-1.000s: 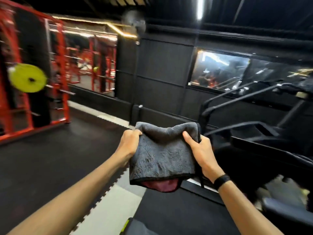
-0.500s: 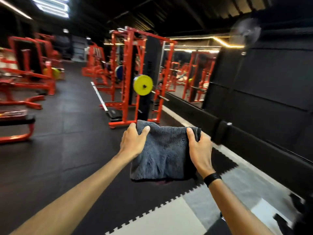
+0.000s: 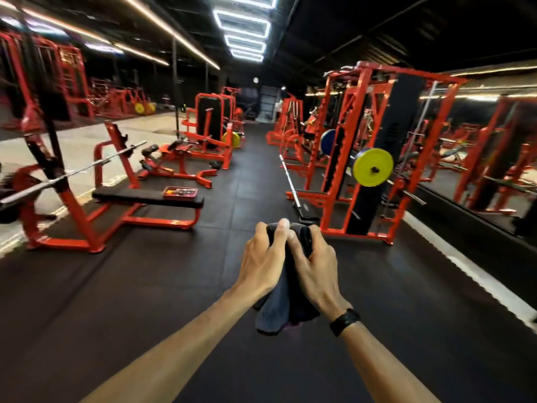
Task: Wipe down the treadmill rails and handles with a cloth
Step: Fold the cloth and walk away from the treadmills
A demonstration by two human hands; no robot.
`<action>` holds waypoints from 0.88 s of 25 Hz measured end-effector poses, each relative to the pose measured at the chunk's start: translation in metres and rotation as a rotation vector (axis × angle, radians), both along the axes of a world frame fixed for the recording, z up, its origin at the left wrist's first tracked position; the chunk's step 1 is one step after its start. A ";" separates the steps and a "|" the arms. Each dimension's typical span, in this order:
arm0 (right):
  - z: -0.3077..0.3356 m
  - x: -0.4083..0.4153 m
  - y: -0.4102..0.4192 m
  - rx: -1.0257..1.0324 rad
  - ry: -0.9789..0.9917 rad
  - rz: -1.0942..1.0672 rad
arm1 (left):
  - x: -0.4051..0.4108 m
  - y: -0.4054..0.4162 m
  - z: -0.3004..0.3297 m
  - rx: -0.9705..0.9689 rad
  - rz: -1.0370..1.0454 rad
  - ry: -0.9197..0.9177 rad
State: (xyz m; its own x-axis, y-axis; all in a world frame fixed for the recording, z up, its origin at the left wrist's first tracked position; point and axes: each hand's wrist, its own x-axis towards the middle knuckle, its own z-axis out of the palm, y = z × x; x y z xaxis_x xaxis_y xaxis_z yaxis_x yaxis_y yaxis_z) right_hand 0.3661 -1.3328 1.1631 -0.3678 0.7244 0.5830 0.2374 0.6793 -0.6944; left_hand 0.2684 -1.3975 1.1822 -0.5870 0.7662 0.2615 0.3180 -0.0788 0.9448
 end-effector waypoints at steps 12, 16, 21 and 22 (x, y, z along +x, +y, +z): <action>-0.065 -0.129 0.183 -0.076 -0.137 0.379 | -0.190 0.114 -0.064 0.070 0.224 0.402; -0.139 -0.153 0.266 -0.120 -0.032 0.550 | -0.233 0.188 -0.146 -0.192 -0.169 0.307; -0.236 -0.183 0.392 -0.126 -0.134 0.662 | -0.247 0.322 -0.256 -0.026 -0.209 0.252; -0.231 -0.189 0.412 -0.124 -0.221 0.651 | -0.252 0.336 -0.253 -0.079 -0.194 0.301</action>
State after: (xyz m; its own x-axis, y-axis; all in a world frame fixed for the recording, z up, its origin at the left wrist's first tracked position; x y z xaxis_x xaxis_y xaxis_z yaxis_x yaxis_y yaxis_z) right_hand 0.1776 -0.9210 0.9323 -0.8502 0.3732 0.3714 -0.0461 0.6501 -0.7585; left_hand 0.0160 -1.0620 0.9287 -0.3348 0.8804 0.3360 0.5687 -0.0955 0.8170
